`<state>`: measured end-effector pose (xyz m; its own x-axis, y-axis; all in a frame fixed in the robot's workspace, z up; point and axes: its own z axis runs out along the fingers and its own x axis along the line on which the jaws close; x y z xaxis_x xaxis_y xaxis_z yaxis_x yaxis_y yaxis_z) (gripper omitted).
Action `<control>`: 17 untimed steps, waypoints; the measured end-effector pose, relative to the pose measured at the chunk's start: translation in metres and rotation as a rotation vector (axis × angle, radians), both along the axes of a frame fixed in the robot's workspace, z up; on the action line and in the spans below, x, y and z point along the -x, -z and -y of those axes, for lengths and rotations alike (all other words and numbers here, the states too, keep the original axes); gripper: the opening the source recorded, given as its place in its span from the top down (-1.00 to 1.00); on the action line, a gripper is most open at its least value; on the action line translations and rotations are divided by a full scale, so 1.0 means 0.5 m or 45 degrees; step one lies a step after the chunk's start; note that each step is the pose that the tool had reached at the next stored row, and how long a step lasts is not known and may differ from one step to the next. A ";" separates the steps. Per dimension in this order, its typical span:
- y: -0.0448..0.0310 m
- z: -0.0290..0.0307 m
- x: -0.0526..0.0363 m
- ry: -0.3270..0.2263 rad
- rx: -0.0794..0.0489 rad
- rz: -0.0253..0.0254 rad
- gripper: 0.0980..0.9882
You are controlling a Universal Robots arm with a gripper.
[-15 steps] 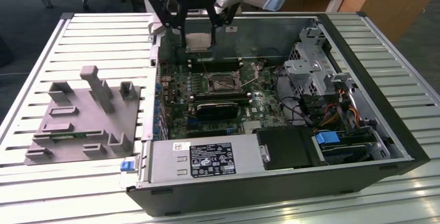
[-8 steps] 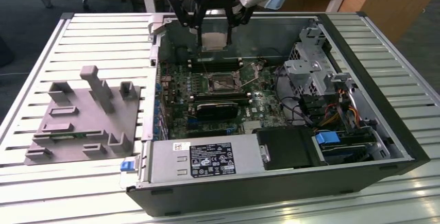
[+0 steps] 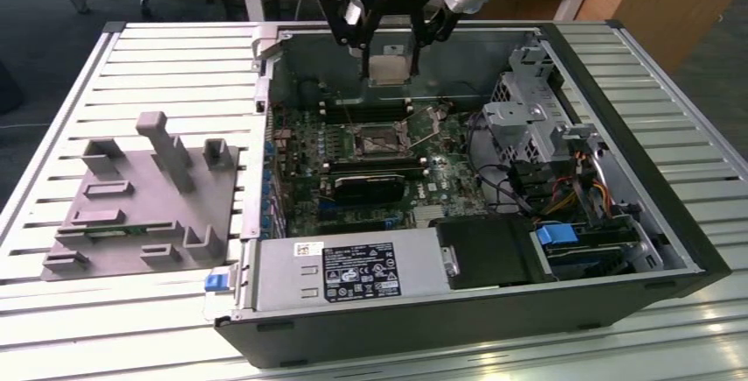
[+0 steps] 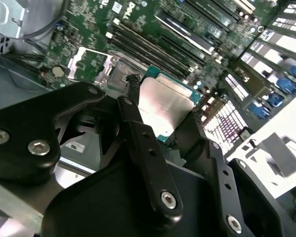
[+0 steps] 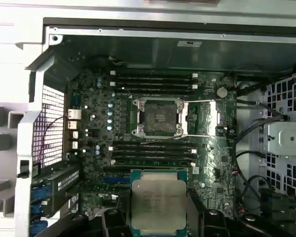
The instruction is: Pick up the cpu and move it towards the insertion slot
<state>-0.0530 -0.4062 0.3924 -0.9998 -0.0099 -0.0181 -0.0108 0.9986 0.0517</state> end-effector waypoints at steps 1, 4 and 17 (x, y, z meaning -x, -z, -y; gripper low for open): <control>0.000 0.000 -0.004 0.000 0.000 -0.0002 0.01; 0.002 -0.003 -0.016 0.000 0.000 -0.0002 0.01; 0.014 -0.027 -0.047 0.000 0.000 -0.0009 0.01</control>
<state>-0.0297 -0.3925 0.3854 -0.9998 -0.0098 -0.0174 -0.0107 0.9986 0.0516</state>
